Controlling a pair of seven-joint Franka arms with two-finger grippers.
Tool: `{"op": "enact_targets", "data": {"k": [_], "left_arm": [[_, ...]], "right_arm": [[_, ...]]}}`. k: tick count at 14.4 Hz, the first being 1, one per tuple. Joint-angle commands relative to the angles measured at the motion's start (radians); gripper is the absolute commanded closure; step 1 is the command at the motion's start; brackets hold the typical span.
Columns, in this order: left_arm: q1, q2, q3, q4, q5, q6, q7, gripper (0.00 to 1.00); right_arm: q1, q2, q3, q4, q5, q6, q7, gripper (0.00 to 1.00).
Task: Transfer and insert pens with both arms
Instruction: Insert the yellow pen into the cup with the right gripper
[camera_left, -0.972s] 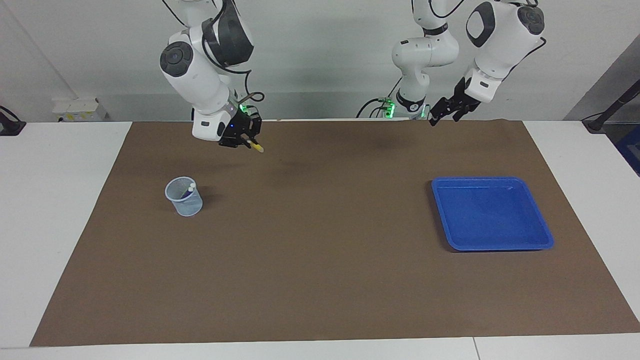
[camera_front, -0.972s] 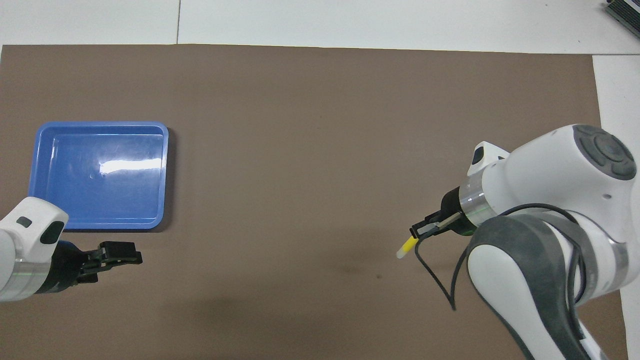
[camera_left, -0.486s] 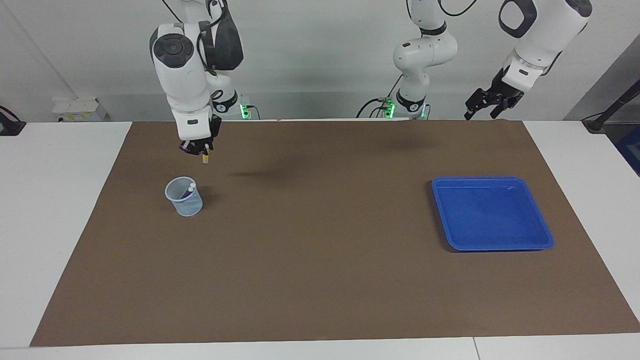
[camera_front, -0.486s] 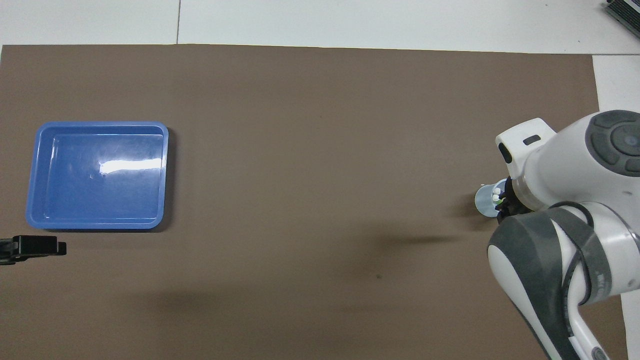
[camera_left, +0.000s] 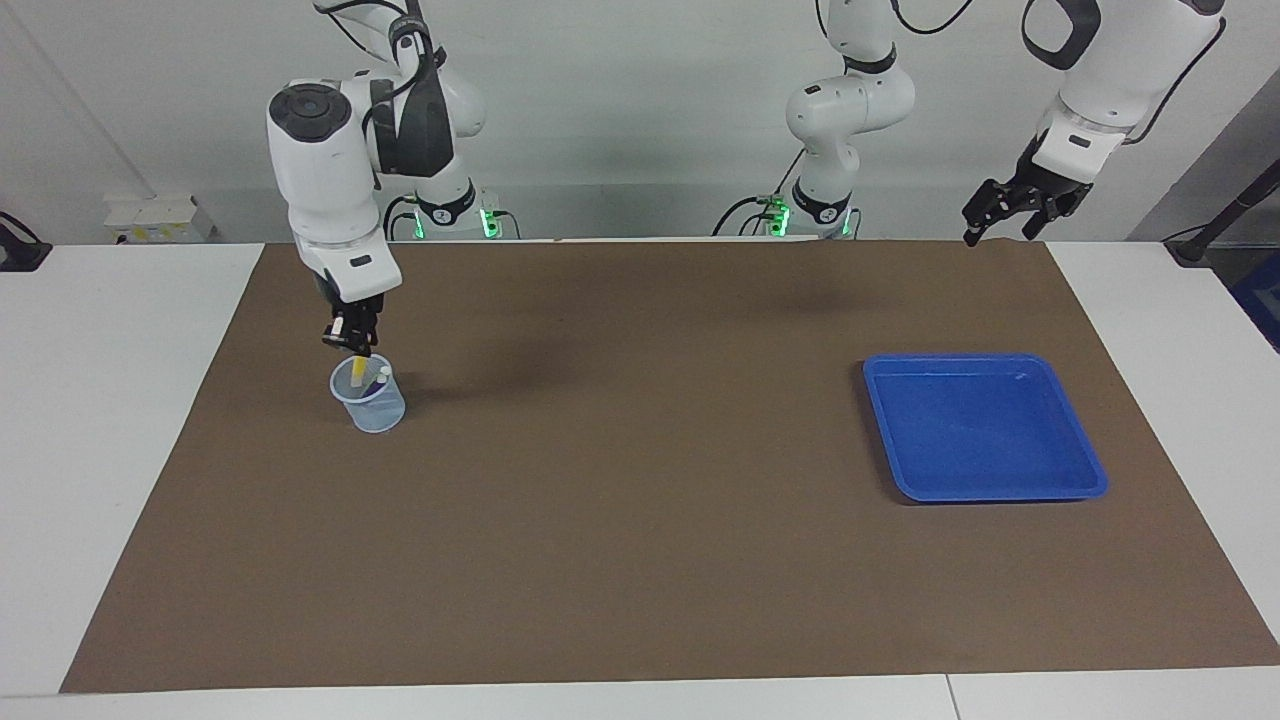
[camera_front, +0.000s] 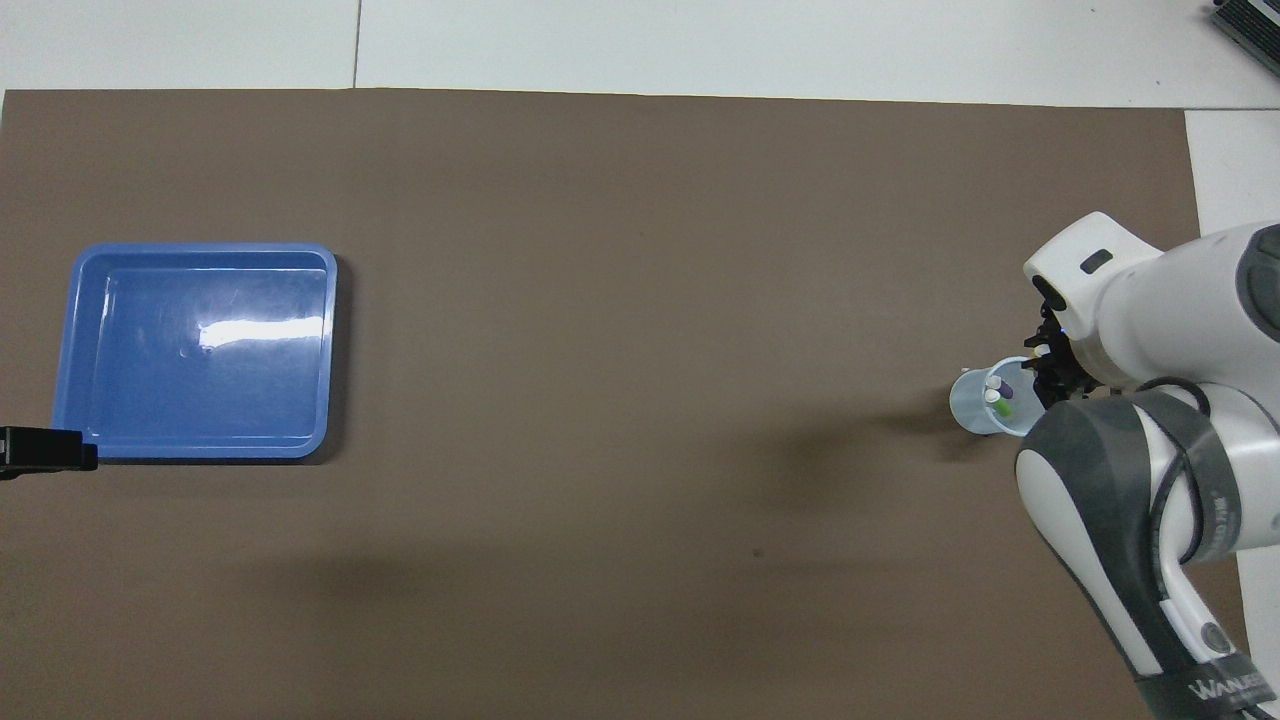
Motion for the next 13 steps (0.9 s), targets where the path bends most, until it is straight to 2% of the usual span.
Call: {"op": "enact_targets", "data": {"k": [1,5,8,9,11,12,13], "left_arm": [[-0.02,0.026,0.0,0.024,0.024,0.034,0.008,0.0],[-0.07,0.074,0.006,0.092,0.024,0.045,0.008,0.0],[-0.133,0.117,0.055,0.15,0.024,0.019,0.008,0.0],[-0.154,0.135,0.08,0.164,0.024,0.005,0.008,0.0],[-0.17,0.164,0.091,0.223,0.024,-0.029,0.006,0.0],[-0.17,0.184,0.092,0.251,0.024,-0.046,0.006,0.0],[-0.17,0.198,0.091,0.28,0.024,-0.057,0.006,0.0]], "right_arm": [[-0.046,-0.011,0.015,-0.089,-0.001,0.075,-0.009,1.0],[-0.049,-0.011,0.015,-0.12,0.032,0.075,0.034,1.0],[-0.051,-0.01,0.015,-0.139,0.042,0.075,0.069,1.0],[-0.049,-0.01,0.015,-0.14,0.042,0.075,0.084,0.87],[-0.047,-0.008,0.015,-0.14,0.042,0.075,0.089,0.39],[-0.049,-0.008,0.015,-0.136,0.045,0.072,0.086,0.22],[-0.049,-0.008,0.014,-0.129,0.065,0.064,0.087,0.0]]}}
